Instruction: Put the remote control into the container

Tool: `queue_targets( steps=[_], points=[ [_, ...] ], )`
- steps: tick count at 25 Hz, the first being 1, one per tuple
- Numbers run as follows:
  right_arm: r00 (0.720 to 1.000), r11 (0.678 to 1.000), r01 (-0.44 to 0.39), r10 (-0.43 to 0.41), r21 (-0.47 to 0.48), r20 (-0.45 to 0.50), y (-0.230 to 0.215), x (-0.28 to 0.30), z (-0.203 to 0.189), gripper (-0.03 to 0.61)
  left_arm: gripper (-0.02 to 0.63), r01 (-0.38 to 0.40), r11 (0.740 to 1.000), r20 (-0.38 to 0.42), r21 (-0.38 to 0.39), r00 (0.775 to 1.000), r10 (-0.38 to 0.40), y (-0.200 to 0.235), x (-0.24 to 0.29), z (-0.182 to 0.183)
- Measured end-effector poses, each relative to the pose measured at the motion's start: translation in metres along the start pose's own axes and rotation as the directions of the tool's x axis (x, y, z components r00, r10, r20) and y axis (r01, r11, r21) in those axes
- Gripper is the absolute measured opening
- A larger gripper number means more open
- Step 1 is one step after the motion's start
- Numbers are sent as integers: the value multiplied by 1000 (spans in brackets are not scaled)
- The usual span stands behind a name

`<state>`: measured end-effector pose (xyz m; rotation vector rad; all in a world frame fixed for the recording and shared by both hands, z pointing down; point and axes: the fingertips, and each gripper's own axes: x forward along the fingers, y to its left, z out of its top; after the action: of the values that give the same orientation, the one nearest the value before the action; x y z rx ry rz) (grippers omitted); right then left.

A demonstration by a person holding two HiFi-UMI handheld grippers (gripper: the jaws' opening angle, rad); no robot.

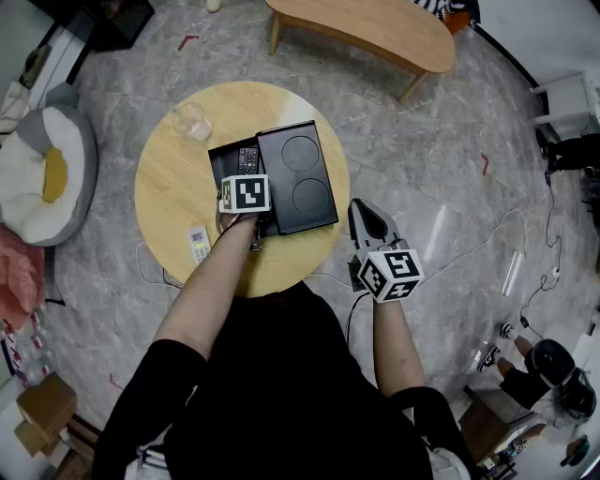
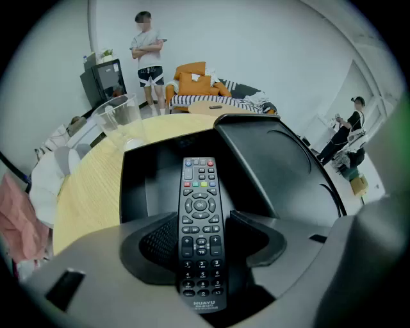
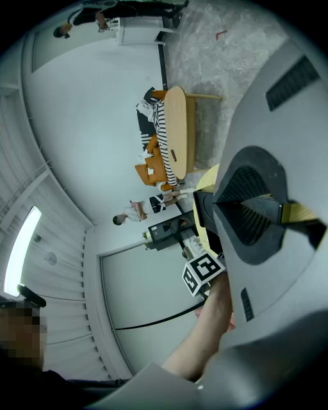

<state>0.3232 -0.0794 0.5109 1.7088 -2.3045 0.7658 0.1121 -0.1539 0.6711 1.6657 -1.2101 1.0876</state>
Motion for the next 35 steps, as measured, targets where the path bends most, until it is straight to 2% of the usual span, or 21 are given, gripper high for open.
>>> queue_targets(
  steps=[6,9,12,16,19,22,24,29,32,35],
  points=[
    [1000,1000,-17,17,-14,2,10,4,6,9,252,54,998,11,-12,999,-53,-4,-5,1],
    [1000,999,-21,21,-24,4,14,7,9,9,252,84,996,52,-31,995,-83,-4,-8,6],
    [1000,999,-27,27,-34,4,22,10,10,9,252,131,991,106,-34,986,-126,-4,-18,13],
    [999,998,-39,39,-50,9,38,16,15,9,251,159,987,155,8,975,-158,1,-35,20],
    [999,997,-43,44,-61,21,56,20,17,9,250,212,977,212,21,954,-211,7,-51,24],
    [999,997,-38,40,-71,35,77,24,19,9,249,291,956,310,29,907,-285,14,-71,32],
    [998,997,-32,35,-63,48,90,25,21,9,208,315,947,379,60,871,-313,22,-89,39],
    [996,1000,-15,15,1,94,114,24,28,9,78,306,938,528,161,777,-344,50,-145,56],
    [994,1000,-9,9,5,111,131,25,32,9,17,329,919,578,218,715,-394,64,-176,63],
    [992,1000,-5,5,-3,127,148,26,36,9,9,355,882,603,311,644,-471,71,-208,65]
  ],
)
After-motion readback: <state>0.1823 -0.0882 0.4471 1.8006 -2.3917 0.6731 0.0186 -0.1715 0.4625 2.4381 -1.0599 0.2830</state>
